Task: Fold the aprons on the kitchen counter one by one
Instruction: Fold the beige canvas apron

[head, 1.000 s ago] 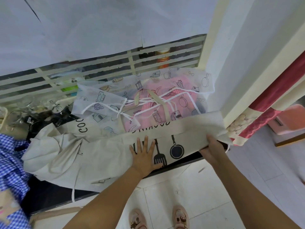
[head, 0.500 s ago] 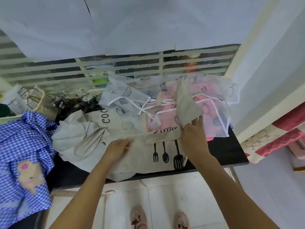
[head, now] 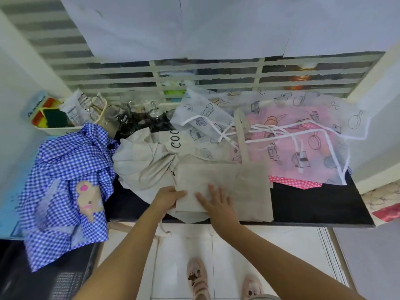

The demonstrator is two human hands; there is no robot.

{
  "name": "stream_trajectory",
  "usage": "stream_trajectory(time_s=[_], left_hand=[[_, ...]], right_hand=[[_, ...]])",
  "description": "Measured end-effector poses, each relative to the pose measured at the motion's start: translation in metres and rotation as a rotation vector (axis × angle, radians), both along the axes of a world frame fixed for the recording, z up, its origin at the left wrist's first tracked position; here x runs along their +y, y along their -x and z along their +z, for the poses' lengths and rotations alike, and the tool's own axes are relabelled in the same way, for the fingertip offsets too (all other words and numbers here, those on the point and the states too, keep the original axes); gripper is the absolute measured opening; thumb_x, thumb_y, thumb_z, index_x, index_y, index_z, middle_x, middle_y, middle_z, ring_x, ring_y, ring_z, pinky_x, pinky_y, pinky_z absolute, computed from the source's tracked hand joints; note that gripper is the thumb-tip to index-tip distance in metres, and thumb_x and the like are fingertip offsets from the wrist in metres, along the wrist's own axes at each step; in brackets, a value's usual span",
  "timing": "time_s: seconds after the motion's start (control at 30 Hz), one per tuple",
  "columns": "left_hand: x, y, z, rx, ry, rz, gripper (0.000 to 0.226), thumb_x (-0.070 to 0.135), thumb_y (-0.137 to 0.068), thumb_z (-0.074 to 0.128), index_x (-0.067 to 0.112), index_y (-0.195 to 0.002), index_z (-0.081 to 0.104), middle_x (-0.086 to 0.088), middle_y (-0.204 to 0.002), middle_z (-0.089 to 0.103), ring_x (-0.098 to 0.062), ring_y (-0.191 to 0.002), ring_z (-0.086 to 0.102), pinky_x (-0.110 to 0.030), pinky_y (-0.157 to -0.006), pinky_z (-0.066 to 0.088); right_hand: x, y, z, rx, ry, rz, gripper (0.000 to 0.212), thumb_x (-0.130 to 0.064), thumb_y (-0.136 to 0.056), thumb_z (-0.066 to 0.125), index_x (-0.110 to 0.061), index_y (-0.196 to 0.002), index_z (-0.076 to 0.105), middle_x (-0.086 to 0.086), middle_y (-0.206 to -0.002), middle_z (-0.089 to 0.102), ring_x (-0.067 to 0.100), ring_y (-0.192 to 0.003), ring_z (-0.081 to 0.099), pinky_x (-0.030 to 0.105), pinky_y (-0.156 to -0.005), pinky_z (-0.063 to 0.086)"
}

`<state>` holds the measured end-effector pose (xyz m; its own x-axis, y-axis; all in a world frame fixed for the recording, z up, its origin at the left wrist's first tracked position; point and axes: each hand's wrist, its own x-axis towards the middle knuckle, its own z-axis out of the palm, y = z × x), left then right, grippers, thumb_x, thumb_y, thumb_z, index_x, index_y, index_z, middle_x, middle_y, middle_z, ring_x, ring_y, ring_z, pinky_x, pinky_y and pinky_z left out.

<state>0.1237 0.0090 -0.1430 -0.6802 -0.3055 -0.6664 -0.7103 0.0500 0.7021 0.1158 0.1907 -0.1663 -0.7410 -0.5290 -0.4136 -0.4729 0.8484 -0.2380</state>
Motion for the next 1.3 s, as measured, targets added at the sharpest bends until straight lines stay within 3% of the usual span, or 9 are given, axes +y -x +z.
stream_trajectory(time_s=[0.13,0.27,0.47,0.67,0.83,0.93,1.0,1.13,1.3], left_hand=[[0.000,0.004,-0.020,0.024,0.234,-0.081,0.012,0.013,-0.085,0.071,0.004,-0.082,0.064,-0.009,-0.084,0.064,-0.022,-0.081,0.059,-0.031,-0.073,0.052],[0.003,0.005,-0.025,0.022,0.253,-0.048,0.017,0.013,-0.084,0.070,-0.004,-0.088,0.066,-0.011,-0.085,0.065,-0.023,-0.078,0.059,-0.029,-0.069,0.048],[0.003,0.017,-0.018,0.083,0.188,0.140,0.015,0.010,-0.083,0.070,0.010,-0.094,0.059,-0.004,-0.086,0.060,-0.020,-0.082,0.057,-0.031,-0.079,0.048],[-0.014,0.026,0.025,0.348,0.123,0.411,0.029,0.008,-0.086,0.063,0.013,-0.062,0.048,-0.001,-0.064,0.047,-0.013,-0.060,0.044,-0.024,-0.063,0.039],[-0.049,0.006,0.044,0.536,0.141,0.782,0.032,0.008,-0.087,0.063,0.016,-0.063,0.043,0.000,-0.065,0.046,-0.009,-0.058,0.044,-0.024,-0.067,0.042],[-0.060,-0.016,0.035,0.402,0.153,0.827,0.004,0.009,-0.088,0.063,0.007,-0.086,0.060,-0.005,-0.079,0.058,-0.016,-0.074,0.057,-0.033,-0.081,0.050],[-0.062,-0.028,0.019,0.249,0.135,0.851,0.043,0.012,-0.086,0.067,-0.006,-0.123,0.053,-0.019,-0.116,0.061,-0.032,-0.108,0.059,-0.042,-0.101,0.046],[-0.032,-0.044,0.020,-0.043,0.368,0.777,0.085,0.020,-0.086,0.069,-0.003,-0.148,0.017,-0.024,-0.151,0.025,-0.039,-0.137,0.030,-0.047,-0.110,0.029],[0.027,-0.050,0.011,0.258,0.607,0.383,0.074,0.011,-0.083,0.072,0.001,-0.144,0.031,-0.022,-0.144,0.031,-0.036,-0.133,0.030,-0.043,-0.108,0.030]], right_hand=[[0.036,0.002,-0.013,0.155,0.054,-0.011,0.110,0.004,-0.083,0.051,-0.043,-0.137,-0.032,0.012,-0.156,-0.020,0.039,-0.145,-0.010,0.054,-0.117,0.013],[0.086,0.007,-0.026,0.308,-0.028,-0.121,0.124,0.015,-0.040,0.069,-0.021,-0.149,0.023,0.019,-0.152,0.027,0.039,-0.138,0.021,0.061,-0.099,0.028],[0.136,0.014,-0.036,0.195,-0.052,-0.144,0.111,0.013,-0.066,0.061,-0.032,-0.151,0.007,0.010,-0.157,-0.001,0.040,-0.145,0.010,0.060,-0.108,0.032],[0.152,0.036,-0.025,-0.030,-0.066,-0.001,0.073,-0.044,-0.093,0.046,-0.039,-0.151,0.001,-0.001,-0.153,-0.030,0.026,-0.144,-0.022,0.046,-0.120,0.002],[0.155,0.035,-0.017,-0.152,0.165,-0.131,0.106,-0.096,-0.058,0.017,-0.040,-0.148,0.022,-0.008,-0.156,-0.011,0.021,-0.146,-0.008,0.042,-0.120,0.010],[0.150,0.039,-0.015,-0.192,0.598,-0.661,0.077,-0.052,-0.079,0.068,-0.016,-0.142,0.039,0.005,-0.148,0.032,0.020,-0.126,0.043,0.025,-0.102,0.041],[0.149,0.052,-0.017,-0.080,0.624,-0.858,0.053,-0.023,-0.085,0.070,-0.009,-0.130,0.048,0.009,-0.130,0.048,0.023,-0.111,0.052,0.032,-0.094,0.046],[0.141,0.081,-0.011,-0.455,0.854,-1.142,0.044,-0.028,-0.082,0.073,-0.003,-0.116,0.059,0.009,-0.111,0.065,0.026,-0.098,0.062,0.043,-0.091,0.051],[0.128,0.097,0.007,-0.591,0.930,-1.154,0.037,-0.020,-0.082,0.074,-0.005,-0.112,0.059,0.011,-0.105,0.065,0.027,-0.090,0.062,0.043,-0.084,0.050]])
